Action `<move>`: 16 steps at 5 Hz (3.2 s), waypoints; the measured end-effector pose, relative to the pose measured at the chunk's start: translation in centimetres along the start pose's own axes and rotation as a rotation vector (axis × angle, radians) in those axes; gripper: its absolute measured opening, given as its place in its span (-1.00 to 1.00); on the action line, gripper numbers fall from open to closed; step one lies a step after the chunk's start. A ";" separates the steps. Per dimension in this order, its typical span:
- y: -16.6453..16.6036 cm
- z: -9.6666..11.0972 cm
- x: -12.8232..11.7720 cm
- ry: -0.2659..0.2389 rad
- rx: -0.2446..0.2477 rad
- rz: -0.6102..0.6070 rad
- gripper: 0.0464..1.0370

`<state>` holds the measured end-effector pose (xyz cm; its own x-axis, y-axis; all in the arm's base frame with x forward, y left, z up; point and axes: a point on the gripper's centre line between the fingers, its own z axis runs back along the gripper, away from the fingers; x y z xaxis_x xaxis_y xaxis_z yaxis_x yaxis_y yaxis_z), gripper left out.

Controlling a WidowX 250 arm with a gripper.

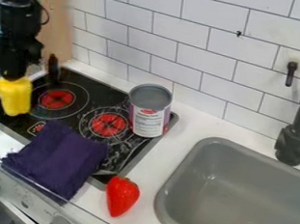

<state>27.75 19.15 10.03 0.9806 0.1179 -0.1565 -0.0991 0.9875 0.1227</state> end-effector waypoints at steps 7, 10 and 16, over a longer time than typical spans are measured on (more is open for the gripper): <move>4.7 -1.7 -5.0 0.105 0.004 0.111 -0.88; 4.9 -3.2 -5.3 0.140 -0.022 0.138 -0.83; 2.1 1.2 -0.9 -0.107 -0.131 0.069 0.93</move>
